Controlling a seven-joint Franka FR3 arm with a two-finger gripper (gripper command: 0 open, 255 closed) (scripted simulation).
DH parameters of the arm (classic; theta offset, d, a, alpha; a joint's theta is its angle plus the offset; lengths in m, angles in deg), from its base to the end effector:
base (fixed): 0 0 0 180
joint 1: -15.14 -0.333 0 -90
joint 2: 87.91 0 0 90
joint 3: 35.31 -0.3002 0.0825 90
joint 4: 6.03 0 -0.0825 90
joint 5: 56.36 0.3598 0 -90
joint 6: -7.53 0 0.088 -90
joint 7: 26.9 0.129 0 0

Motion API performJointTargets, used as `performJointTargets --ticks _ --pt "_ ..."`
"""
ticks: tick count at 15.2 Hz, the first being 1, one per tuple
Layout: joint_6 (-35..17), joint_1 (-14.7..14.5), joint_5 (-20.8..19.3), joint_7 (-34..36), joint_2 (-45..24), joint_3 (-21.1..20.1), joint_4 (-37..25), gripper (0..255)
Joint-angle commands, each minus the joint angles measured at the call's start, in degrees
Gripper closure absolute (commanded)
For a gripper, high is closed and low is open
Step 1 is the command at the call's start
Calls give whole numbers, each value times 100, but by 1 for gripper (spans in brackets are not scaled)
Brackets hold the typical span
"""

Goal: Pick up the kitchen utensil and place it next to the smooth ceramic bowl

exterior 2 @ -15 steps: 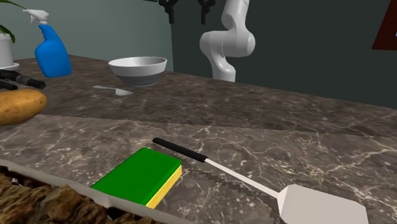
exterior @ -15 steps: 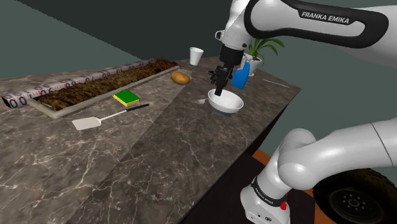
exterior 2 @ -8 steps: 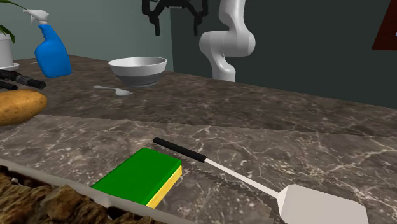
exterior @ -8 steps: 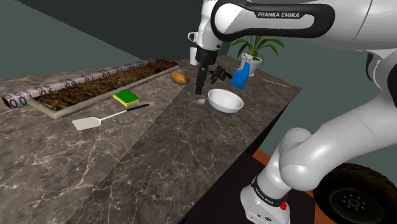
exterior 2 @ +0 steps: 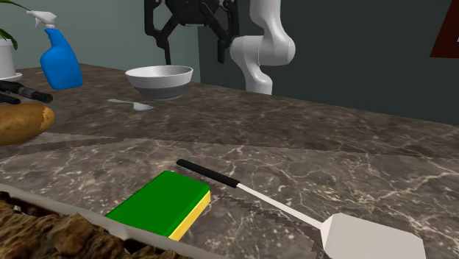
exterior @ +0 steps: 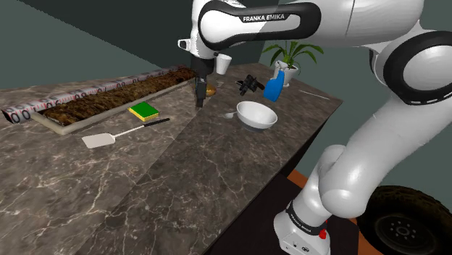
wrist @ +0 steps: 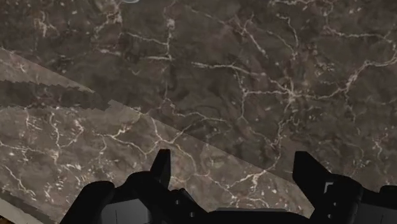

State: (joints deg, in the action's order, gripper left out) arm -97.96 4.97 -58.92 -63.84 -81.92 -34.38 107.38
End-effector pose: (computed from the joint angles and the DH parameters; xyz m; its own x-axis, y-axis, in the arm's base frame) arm 0.4966 0.0760 0.4794 0.6824 0.7291 -0.0517 0.7305 -0.6828 0.0123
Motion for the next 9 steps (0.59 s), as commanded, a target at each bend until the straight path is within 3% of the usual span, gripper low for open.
performJointTargets --ticks 1,9 --pt "-94 -94 -3 -269 -363 -75 -269 0" --pt "-182 -398 -122 -1279 -1857 -398 -1674 0"
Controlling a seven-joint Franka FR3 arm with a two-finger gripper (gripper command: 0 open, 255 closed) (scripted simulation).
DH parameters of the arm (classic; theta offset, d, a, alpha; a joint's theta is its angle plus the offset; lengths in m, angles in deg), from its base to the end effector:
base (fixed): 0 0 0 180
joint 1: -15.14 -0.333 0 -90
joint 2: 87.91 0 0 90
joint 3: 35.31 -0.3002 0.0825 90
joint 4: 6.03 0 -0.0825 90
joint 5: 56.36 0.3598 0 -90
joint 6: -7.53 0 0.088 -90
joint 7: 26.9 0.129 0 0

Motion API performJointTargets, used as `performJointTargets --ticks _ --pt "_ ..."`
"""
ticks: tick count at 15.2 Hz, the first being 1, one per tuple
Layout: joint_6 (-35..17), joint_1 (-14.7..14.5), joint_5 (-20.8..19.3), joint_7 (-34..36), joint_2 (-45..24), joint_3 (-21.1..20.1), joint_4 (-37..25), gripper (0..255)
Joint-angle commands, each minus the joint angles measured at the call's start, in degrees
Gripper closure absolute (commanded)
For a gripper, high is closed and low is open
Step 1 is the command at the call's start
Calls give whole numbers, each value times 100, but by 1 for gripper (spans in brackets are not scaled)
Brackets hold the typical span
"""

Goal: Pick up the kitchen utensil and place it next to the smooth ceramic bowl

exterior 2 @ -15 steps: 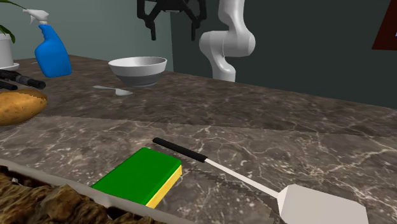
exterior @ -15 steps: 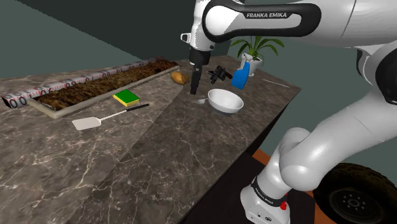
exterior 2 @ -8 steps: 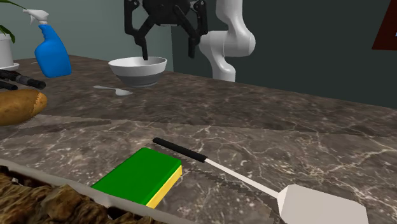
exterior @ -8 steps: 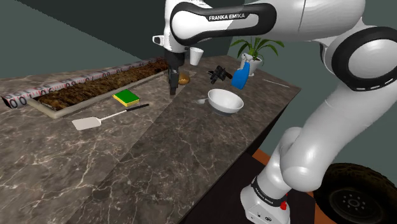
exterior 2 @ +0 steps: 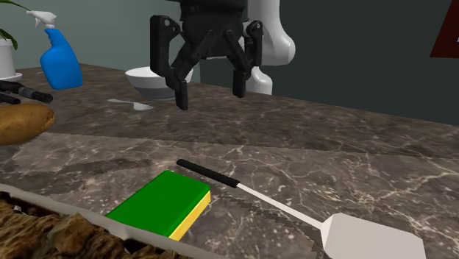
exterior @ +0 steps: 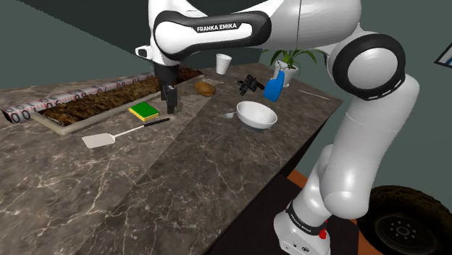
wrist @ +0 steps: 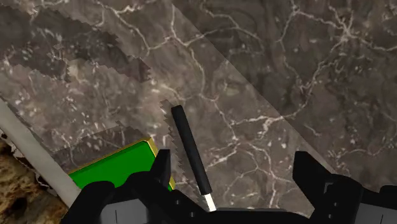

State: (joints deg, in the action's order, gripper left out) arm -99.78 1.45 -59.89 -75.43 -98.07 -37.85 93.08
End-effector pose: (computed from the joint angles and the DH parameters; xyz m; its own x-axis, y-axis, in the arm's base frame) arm 0.5633 0.1565 0.4414 0.4088 0.9106 -0.0605 0.9124 -0.4091 0.0075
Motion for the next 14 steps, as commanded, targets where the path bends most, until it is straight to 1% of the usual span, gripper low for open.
performJointTargets --ticks 1,8,14 --pt "7 -89 -52 -235 -422 -97 -428 0" --pt "136 -440 -306 -1004 -1635 -421 -1755 0" --pt "-289 -421 -324 -987 -1707 -407 -1401 0"
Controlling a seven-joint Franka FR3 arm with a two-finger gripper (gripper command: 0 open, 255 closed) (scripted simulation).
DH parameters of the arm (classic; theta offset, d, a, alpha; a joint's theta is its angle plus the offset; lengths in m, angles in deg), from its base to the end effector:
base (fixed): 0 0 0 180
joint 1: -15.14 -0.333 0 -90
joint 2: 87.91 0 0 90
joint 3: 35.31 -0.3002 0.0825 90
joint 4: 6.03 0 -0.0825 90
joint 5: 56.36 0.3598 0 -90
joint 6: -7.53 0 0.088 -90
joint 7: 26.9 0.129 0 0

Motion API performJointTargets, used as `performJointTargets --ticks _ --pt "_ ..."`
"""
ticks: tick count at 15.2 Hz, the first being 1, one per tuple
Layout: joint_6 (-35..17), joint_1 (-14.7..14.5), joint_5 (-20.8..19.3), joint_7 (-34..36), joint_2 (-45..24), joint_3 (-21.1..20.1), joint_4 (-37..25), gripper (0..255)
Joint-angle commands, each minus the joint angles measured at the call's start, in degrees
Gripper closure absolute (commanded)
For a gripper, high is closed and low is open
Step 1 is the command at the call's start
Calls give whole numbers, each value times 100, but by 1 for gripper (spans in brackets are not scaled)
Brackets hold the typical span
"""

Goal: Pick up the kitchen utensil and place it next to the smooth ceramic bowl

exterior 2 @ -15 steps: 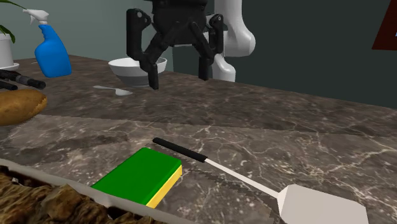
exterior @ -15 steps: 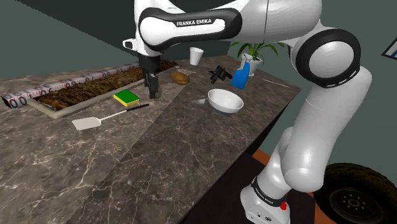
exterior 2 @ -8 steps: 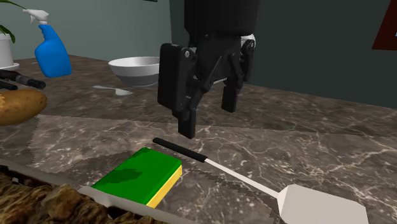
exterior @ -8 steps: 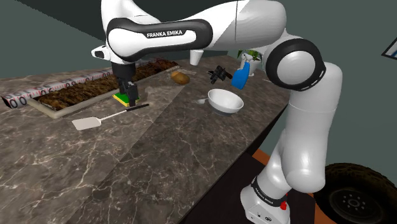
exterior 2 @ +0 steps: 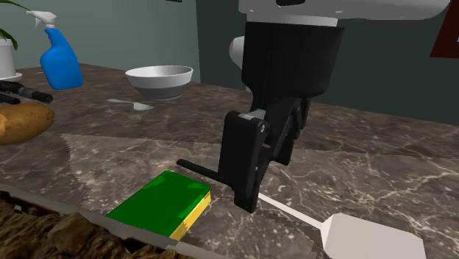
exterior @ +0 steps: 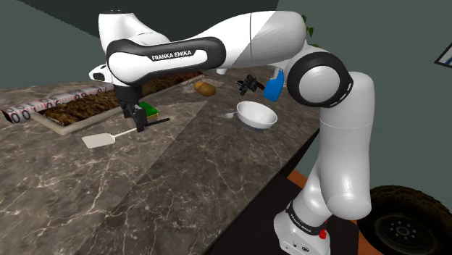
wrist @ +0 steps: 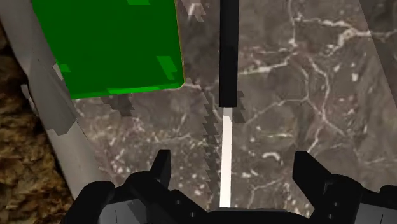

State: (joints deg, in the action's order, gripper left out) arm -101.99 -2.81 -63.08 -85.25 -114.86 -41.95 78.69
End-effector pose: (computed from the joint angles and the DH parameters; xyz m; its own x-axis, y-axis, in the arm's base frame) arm 0.6067 0.2542 0.3766 0.0934 0.9934 -0.0665 0.9956 -0.0936 0.0001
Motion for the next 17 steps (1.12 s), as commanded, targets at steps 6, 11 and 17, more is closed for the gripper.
performJointTargets --ticks 6,11,17 --pt "-177 9 -11 1 -54 7 120 0" --pt "-175 9 -11 1 -54 7 119 255" --pt "-175 9 -11 0 -55 7 119 255"
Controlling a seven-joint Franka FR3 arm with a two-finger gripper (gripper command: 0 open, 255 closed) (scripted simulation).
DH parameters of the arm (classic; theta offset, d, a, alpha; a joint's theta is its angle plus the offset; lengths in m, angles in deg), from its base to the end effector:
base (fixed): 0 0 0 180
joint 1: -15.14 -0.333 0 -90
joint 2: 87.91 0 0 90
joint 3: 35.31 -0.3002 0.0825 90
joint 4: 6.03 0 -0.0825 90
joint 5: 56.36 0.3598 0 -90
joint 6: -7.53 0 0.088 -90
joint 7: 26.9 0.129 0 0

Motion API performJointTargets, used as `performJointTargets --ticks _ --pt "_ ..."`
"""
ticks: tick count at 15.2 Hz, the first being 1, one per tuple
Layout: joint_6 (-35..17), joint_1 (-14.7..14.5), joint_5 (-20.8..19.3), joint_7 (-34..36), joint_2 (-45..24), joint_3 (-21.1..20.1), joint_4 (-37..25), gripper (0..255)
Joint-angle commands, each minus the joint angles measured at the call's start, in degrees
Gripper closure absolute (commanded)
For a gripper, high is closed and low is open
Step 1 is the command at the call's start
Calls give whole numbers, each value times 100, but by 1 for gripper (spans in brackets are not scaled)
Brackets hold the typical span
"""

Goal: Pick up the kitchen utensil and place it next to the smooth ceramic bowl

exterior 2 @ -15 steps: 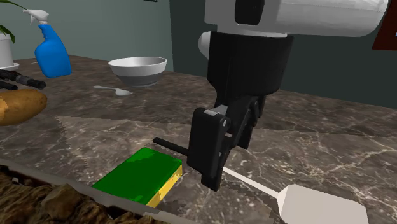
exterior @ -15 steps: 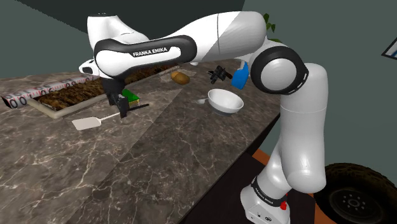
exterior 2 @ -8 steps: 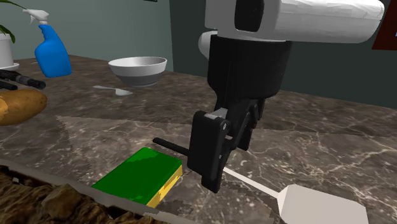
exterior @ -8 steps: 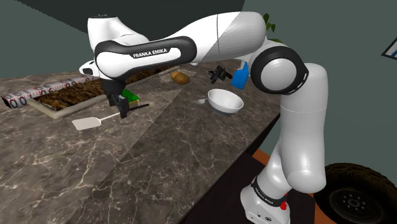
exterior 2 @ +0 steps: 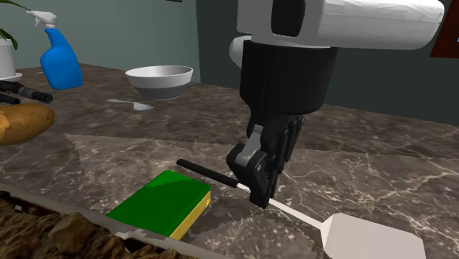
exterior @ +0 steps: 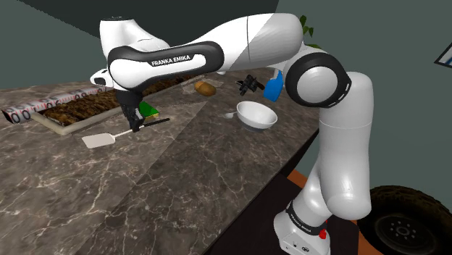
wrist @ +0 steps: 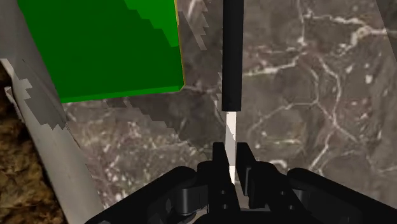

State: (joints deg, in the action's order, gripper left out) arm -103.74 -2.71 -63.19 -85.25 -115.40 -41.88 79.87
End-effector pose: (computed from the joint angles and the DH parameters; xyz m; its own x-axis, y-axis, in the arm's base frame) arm 0.6075 0.2532 0.3637 0.0927 0.9935 -0.0663 0.9957 -0.0929 0.0005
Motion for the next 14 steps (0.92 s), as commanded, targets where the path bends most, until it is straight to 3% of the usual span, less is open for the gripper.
performJointTargets --ticks 1,14 --pt "0 0 0 0 -1 0 0 255" --pt "763 -12 39 -62 158 -17 -608 255"
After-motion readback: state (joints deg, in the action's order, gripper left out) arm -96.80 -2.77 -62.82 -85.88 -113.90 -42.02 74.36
